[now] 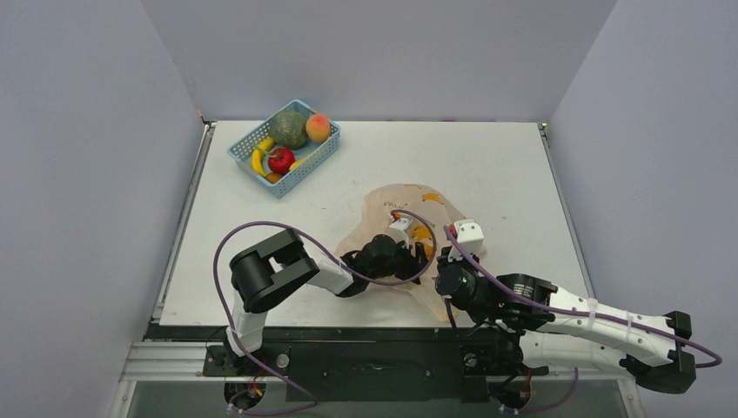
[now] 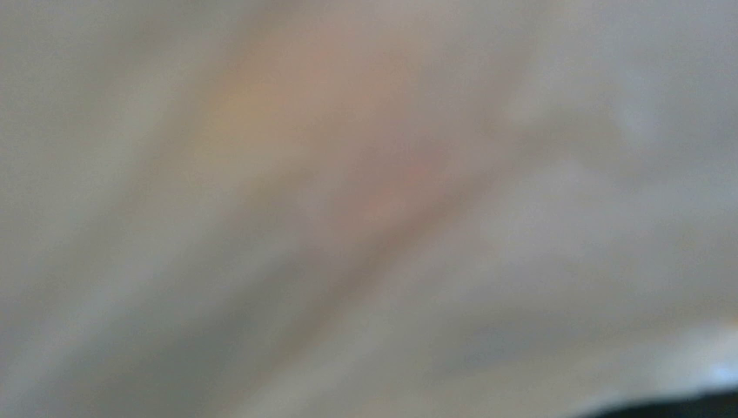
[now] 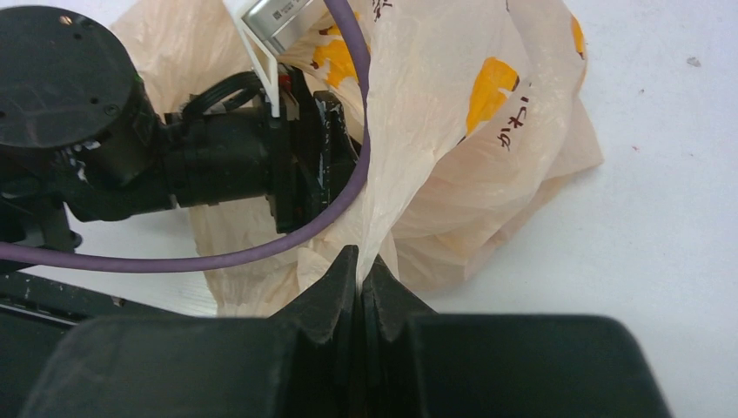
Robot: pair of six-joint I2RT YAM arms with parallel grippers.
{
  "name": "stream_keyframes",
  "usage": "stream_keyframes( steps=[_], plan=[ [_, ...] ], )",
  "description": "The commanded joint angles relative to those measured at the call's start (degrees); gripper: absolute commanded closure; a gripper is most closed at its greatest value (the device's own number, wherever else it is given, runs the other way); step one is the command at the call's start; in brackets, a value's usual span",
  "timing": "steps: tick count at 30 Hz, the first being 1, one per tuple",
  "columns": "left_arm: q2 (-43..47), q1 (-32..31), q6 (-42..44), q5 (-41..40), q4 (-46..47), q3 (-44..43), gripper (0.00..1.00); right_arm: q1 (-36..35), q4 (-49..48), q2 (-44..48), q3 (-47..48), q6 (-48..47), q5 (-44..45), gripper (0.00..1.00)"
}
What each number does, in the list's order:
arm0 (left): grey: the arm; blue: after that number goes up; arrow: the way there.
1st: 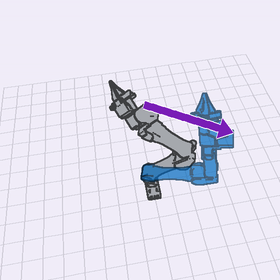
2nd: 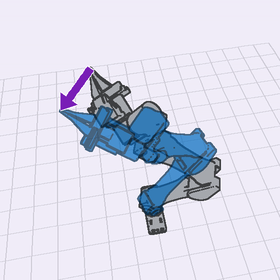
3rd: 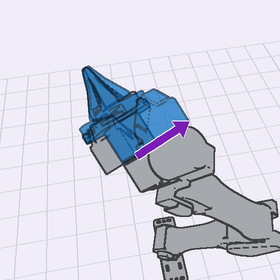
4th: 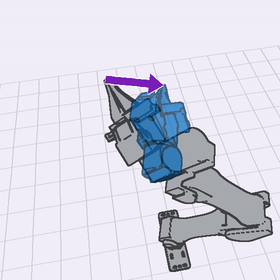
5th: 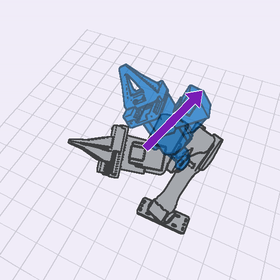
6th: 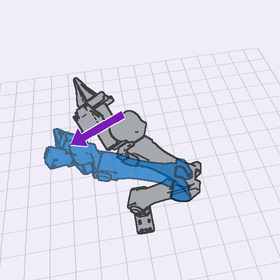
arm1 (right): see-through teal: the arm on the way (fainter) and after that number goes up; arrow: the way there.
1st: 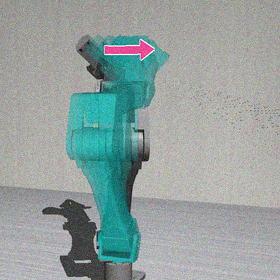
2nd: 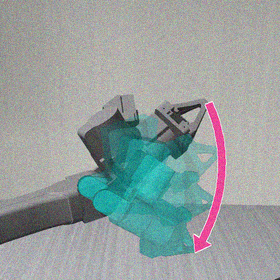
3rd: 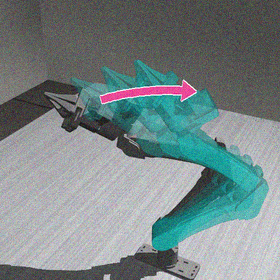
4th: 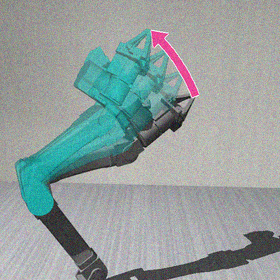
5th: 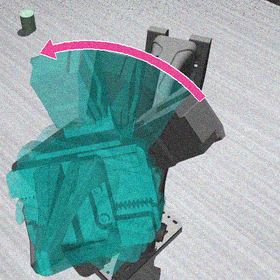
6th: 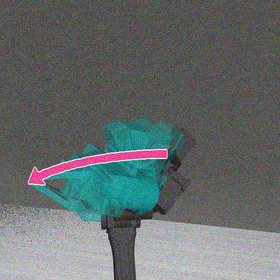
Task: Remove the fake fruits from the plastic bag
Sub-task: Take out the fake fruit from the plastic bag.
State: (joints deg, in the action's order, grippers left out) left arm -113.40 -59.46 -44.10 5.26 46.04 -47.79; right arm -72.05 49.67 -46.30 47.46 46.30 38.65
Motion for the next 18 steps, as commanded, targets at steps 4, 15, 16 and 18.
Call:
stream_keyframes(
  steps=[4,15,16,18],
  plan=[
    [5.89,0.27,-0.14,-4.19,6.8,3.18,0.83,-0.15,-2.16,2.0,-0.89,-0.09,0.28,1.0],
    [23.09,0.28,4.13,-11.04,-2.12,12.28,1.0,-0.18,-2.7,2.44,-1.01,1.23,2.0,1.0],
    [25.54,0.37,4.38,-12.42,-3.11,13.73,1.0,-0.19,-4.51,3.1,-1.47,0.8,1.75,1.0],
    [29.55,0.51,5.31,-14.28,-6.39,15.08,1.0,-0.22,-8.24,5.31,-3.49,-0.62,1.11,1.0]
  ],
)
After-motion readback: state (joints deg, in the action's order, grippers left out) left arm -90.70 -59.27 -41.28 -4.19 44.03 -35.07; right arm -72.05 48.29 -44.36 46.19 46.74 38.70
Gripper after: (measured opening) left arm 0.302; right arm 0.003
